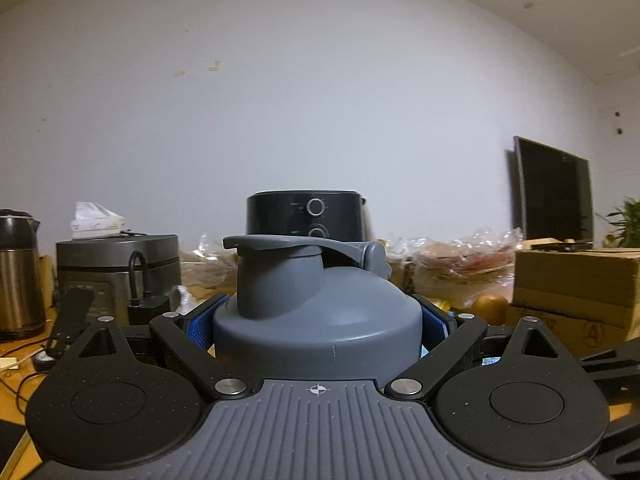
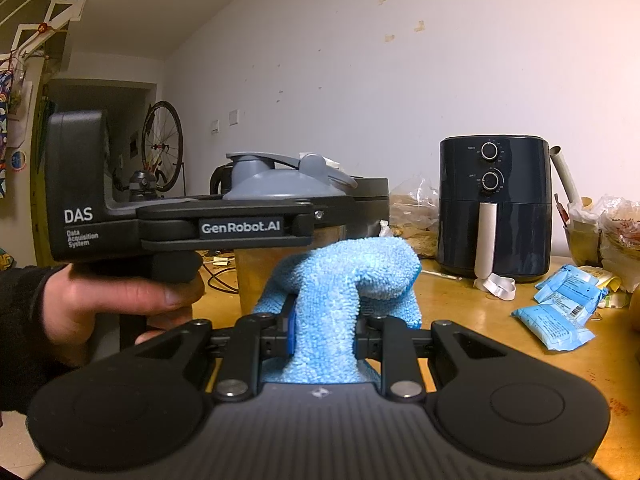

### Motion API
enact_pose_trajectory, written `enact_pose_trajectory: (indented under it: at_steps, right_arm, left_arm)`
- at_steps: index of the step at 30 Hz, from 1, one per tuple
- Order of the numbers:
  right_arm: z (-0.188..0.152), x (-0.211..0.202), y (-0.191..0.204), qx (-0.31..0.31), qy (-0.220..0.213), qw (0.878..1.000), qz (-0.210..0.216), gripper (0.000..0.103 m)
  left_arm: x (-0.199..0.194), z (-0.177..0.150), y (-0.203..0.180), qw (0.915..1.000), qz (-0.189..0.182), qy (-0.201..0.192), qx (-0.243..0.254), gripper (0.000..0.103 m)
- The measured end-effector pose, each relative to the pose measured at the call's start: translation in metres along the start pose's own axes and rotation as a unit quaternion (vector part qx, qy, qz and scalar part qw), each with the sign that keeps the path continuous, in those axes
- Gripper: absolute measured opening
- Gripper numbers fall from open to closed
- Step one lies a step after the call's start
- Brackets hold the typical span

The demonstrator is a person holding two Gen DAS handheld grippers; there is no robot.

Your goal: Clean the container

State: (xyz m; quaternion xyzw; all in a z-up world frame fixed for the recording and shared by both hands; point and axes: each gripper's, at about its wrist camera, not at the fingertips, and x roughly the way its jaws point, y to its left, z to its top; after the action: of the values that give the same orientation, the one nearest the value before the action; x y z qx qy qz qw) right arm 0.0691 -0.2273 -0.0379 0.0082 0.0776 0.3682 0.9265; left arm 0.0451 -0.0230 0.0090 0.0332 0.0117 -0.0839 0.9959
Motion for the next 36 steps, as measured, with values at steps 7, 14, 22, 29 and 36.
enact_pose_trajectory:
  at_steps: [7,14,22,29,36]
  right_arm:
    - [0.000,0.001,0.001,-0.001,0.002,1.000,0.004,0.022]
    - [-0.001,0.002,0.001,-0.002,0.004,1.000,0.004,0.022]
    - [-0.001,0.003,0.003,-0.003,0.005,1.000,0.006,0.022]
    - [-0.001,0.003,0.004,-0.004,0.005,1.000,0.008,0.022]
    - [-0.001,0.003,0.004,-0.005,0.005,1.000,0.012,0.022]
  left_arm:
    - [-0.001,0.000,0.011,0.9987,-0.052,0.001,0.000,0.095]
    - [0.001,0.002,0.020,0.9959,-0.090,0.006,0.000,0.095]
    - [0.004,0.002,0.032,0.9910,-0.133,0.009,-0.001,0.095]
    - [0.007,0.002,0.037,0.9865,-0.163,0.010,-0.001,0.095]
    - [0.009,0.002,0.043,0.9809,-0.194,0.015,0.001,0.095]
